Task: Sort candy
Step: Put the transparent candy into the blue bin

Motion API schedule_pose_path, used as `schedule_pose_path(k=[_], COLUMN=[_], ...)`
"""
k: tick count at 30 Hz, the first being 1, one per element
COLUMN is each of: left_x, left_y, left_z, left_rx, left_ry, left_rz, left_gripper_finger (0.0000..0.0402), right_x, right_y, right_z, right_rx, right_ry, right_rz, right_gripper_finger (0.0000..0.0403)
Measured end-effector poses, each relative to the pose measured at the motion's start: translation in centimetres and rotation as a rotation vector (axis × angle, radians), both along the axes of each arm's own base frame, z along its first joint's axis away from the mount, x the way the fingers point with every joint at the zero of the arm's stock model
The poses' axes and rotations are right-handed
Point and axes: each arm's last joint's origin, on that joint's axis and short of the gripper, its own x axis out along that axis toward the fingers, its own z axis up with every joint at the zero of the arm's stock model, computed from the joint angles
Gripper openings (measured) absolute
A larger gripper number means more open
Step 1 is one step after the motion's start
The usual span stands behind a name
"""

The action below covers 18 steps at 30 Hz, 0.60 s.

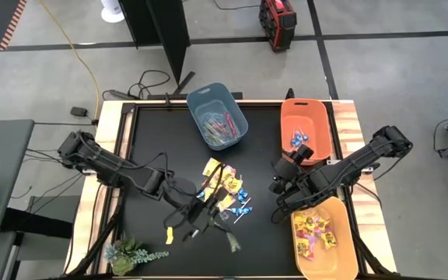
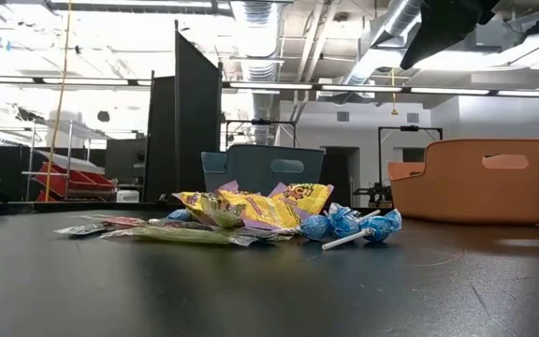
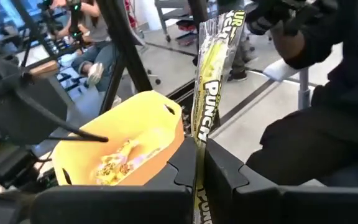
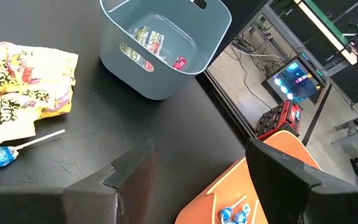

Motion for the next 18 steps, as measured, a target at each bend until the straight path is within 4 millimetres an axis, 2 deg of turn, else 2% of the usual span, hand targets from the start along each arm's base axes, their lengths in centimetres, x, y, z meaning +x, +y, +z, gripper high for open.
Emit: schedule_pose_path(k=[7, 18], left_x=[-1.3, -2.1], left_y=[-0.2, -0.6], left_z=[2.4, 3.3], left_rx=[-0.062, -0.105], left_ry=[-0.121, -0.182], left_rz=[-0.157, -0.362], left_gripper_finger=[0.0009, 0.0009], right_x=[0.0, 0.0], right_y=[0.0, 0.1], right_z=[0.0, -0.1], right_rx=[0.006, 0.026], right_ry=[-0.007, -0.001], right_rz=[-0.001, -0.001], right_gripper_finger=[0.0264, 0.0264])
